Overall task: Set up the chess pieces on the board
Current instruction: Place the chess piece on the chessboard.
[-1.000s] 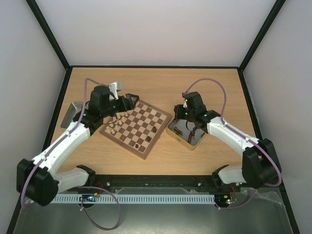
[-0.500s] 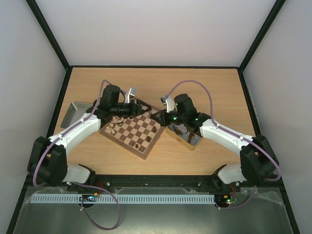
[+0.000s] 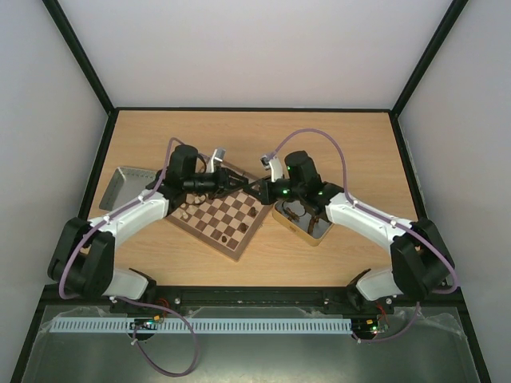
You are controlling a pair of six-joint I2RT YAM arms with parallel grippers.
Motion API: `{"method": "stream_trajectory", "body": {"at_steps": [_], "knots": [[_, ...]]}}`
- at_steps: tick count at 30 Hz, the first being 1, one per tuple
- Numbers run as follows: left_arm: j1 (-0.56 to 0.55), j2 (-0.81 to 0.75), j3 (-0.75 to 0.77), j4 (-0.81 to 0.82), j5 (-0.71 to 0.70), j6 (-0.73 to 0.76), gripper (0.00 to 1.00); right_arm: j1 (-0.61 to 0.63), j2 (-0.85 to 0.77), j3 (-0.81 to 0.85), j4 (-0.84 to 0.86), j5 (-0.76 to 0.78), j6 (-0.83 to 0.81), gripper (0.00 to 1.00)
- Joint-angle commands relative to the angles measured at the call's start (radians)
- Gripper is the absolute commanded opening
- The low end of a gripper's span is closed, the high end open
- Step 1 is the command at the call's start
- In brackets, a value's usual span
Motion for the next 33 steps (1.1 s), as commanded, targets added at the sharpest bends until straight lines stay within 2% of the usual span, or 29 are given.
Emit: {"method": "stream_trajectory", "body": {"at_steps": [1, 6, 8, 10, 13, 17, 20, 23, 33], "knots": [[-0.006, 0.028, -0.06, 0.128, 0.037, -0.113, 0.21, 0.007, 0.013, 0.023, 0.062, -0.002, 0.015, 0.05], [-0.006, 0.022, -0.069, 0.136, 0.027, -0.124, 0.15, 0.007, 0.021, 0.016, 0.089, 0.008, 0.048, 0.08], [-0.006, 0.019, -0.069, 0.136, 0.016, -0.133, 0.14, 0.007, 0.013, 0.013, 0.099, 0.011, 0.069, 0.15], [-0.005, 0.014, -0.072, 0.145, 0.0, -0.162, 0.13, 0.007, -0.005, -0.009, 0.136, 0.017, 0.114, 0.28], [-0.003, 0.007, -0.082, 0.203, -0.028, -0.275, 0.13, 0.007, -0.053, -0.069, 0.245, 0.047, 0.222, 0.38], [-0.005, 0.01, -0.125, 0.416, -0.048, -0.515, 0.13, 0.007, -0.115, -0.184, 0.468, 0.12, 0.414, 0.47], [-0.005, 0.033, -0.135, 0.52, -0.046, -0.651, 0.13, 0.007, -0.128, -0.224, 0.574, 0.168, 0.511, 0.48], [-0.008, 0.048, -0.155, 0.608, -0.061, -0.78, 0.13, 0.007, -0.114, -0.217, 0.57, 0.183, 0.538, 0.48], [-0.032, 0.071, -0.206, 0.799, -0.108, -1.007, 0.12, 0.01, -0.08, -0.225, 0.605, 0.171, 0.583, 0.43]]}}
